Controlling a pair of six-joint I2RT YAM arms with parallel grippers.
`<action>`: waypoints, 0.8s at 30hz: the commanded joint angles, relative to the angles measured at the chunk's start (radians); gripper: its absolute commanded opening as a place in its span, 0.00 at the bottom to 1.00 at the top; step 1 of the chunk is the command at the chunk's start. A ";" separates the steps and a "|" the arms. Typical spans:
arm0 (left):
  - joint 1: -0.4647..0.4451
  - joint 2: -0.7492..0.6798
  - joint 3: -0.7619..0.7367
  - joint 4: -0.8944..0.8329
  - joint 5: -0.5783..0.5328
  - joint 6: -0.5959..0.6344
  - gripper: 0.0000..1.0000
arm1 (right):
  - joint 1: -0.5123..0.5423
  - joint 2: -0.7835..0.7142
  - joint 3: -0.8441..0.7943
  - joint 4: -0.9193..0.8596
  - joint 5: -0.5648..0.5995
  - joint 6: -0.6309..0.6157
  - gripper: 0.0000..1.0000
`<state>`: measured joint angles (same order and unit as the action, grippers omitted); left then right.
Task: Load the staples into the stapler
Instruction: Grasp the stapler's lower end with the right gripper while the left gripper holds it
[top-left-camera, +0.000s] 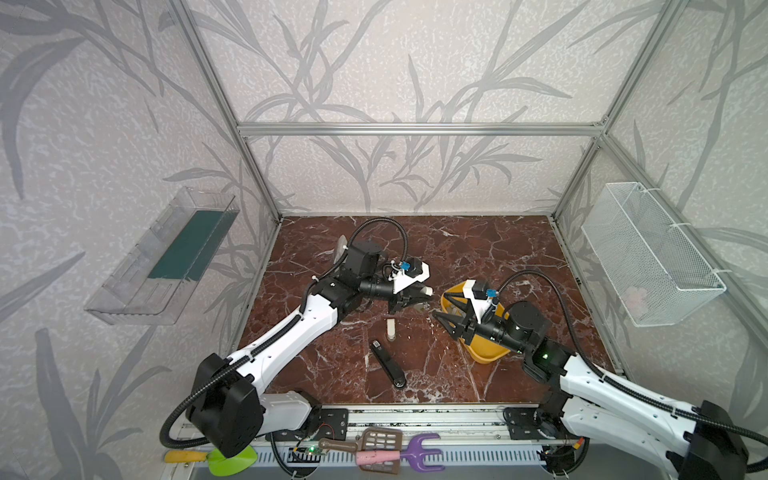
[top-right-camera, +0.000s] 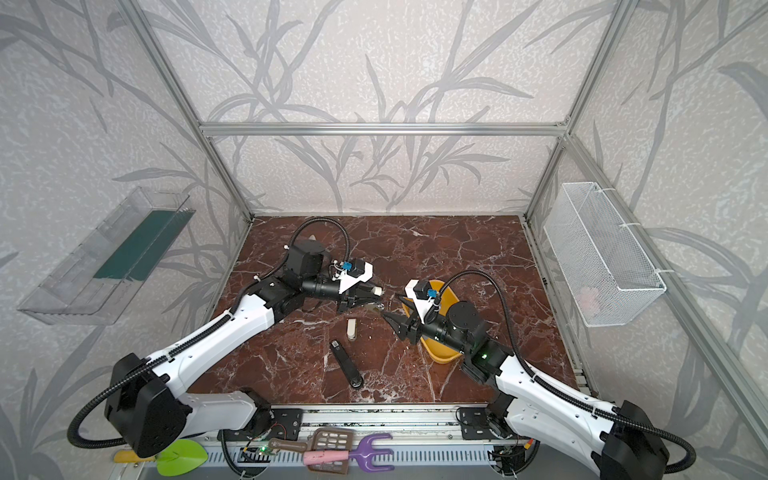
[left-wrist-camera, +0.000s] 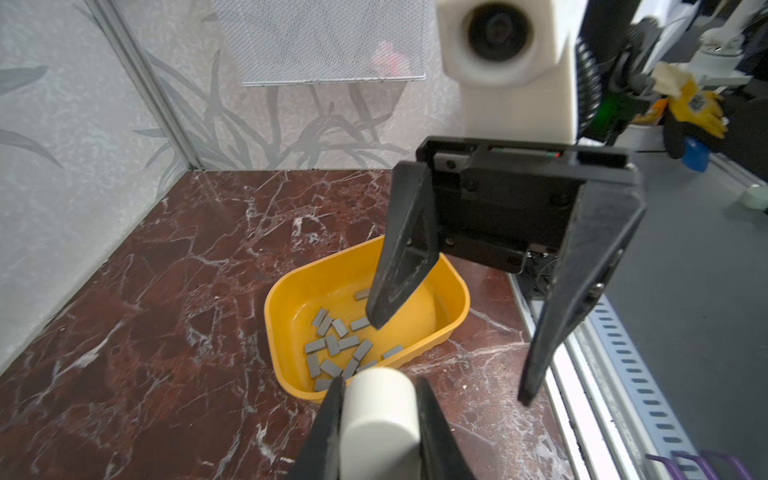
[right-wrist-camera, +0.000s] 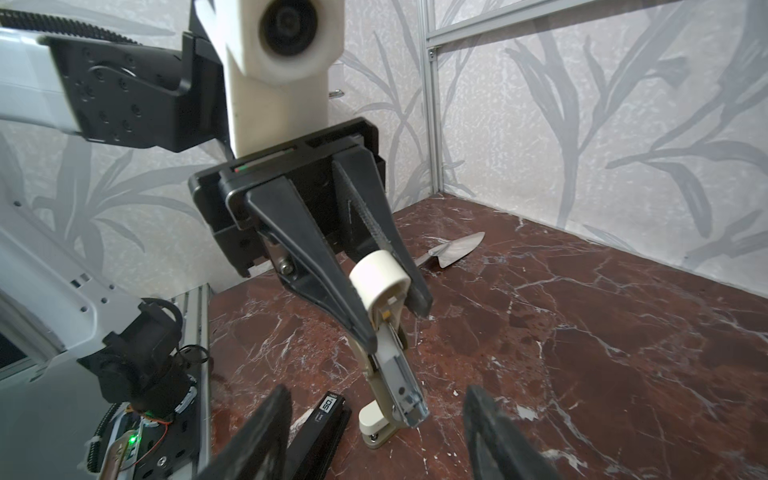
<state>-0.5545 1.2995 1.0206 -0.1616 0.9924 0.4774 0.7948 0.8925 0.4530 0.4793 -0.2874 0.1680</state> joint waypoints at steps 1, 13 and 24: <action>0.001 -0.020 0.011 0.039 0.132 -0.021 0.00 | 0.006 0.012 -0.008 0.079 -0.064 -0.011 0.65; -0.010 -0.033 -0.017 0.120 0.246 -0.070 0.00 | 0.015 0.108 0.019 0.107 -0.133 -0.009 0.60; -0.045 -0.013 -0.035 0.186 0.259 -0.118 0.00 | 0.020 0.109 0.029 0.105 -0.144 0.001 0.48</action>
<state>-0.5911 1.2968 0.9966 -0.0246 1.2125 0.3828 0.8070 1.0054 0.4519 0.5564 -0.4171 0.1658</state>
